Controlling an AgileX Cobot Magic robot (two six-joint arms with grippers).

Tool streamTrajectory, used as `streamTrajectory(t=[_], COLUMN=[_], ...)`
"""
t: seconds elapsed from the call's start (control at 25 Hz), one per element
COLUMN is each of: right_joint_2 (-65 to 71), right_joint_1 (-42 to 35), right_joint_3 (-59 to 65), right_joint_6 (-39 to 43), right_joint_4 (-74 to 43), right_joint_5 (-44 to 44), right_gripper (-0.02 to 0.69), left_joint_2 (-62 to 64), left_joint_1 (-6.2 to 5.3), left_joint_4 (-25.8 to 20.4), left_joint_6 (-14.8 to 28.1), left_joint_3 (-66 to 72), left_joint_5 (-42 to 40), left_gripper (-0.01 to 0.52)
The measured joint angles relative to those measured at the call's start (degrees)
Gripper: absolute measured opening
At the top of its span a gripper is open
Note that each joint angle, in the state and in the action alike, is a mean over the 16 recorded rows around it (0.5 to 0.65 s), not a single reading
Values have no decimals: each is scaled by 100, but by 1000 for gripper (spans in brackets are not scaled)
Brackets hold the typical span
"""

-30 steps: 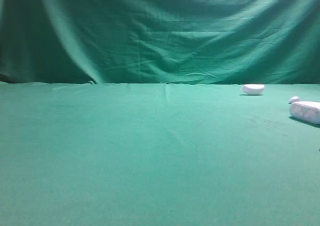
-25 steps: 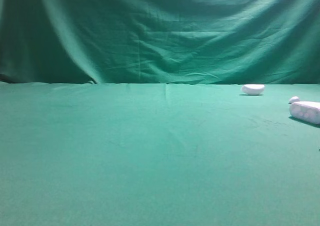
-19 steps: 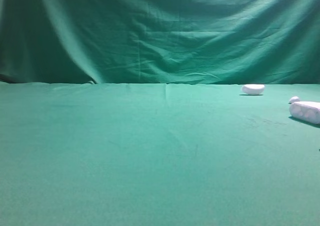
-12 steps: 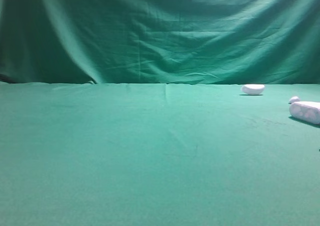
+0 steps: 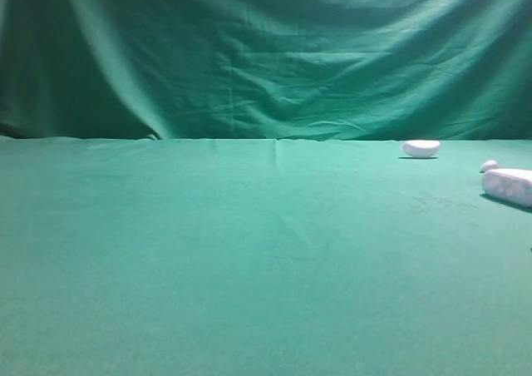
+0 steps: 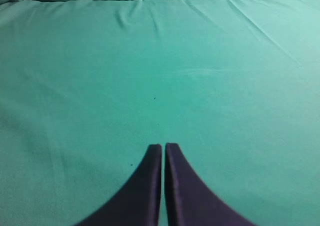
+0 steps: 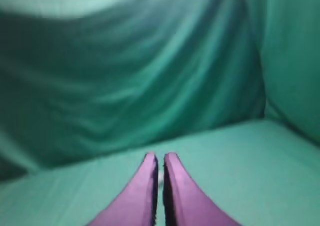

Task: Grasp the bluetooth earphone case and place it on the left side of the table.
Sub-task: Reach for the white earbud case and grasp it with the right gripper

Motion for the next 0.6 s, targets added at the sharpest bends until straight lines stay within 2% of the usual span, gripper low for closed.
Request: streamTrajectory(t=[0.12,0.48,0.6], right_joint_2=[559,2930,3731], right_joint_1=[0,19,123], right_joint_3=[-424,-1972,-2426], right_joint_6=[-9,-287,-392], right_joint_4=[49,1,-81], right_joint_5=[405,2683,3164], right_gripper=[0,0,0], left_joint_2=[0,0,0], left_joint_1=[0,0,0], left_joint_4=[0,0,0], left_joint_6=[0,0,0], left_joint_3=[0,0,0], left_joint_5=[0,0,0], left_gripper=[0,0,0])
